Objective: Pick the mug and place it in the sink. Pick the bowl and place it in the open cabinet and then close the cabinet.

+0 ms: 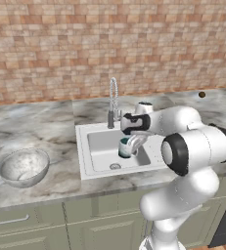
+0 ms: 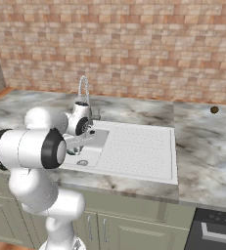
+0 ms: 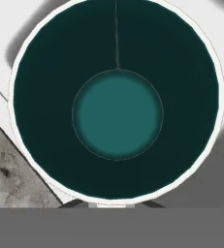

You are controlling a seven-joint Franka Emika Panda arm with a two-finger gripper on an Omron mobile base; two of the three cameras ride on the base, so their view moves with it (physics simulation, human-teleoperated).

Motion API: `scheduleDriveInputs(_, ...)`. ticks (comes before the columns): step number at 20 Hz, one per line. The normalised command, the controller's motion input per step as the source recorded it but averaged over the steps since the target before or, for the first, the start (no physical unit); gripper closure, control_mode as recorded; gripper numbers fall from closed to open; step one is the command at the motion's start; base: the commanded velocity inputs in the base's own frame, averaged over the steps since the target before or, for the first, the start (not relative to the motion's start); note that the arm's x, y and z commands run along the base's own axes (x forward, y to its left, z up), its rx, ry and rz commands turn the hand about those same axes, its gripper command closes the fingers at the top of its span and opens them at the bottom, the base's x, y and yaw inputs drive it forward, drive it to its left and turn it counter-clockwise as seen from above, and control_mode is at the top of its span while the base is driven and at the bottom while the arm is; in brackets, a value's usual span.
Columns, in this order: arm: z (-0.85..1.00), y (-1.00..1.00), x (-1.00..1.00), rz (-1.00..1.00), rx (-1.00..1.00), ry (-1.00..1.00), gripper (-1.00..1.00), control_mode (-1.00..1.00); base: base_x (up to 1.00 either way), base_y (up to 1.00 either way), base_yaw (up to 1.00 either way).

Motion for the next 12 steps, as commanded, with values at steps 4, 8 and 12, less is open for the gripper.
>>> scheduleDriveInputs(4, -0.44, 0.22, 0.24, 0.0, 0.0, 0.0, 1.0, -1.0, 0.0, 0.0, 0.0)
scheduleDriveInputs(8, -0.43, 0.18, 0.28, 0.0, 0.0, -0.02, 1.0, -1.0, 0.0, 0.0, 0.0)
scheduleDriveInputs(12, -0.35, 0.21, 0.35, 0.0, 0.0, -0.03, 1.0, -1.0, 0.0, 0.0, 0.0)
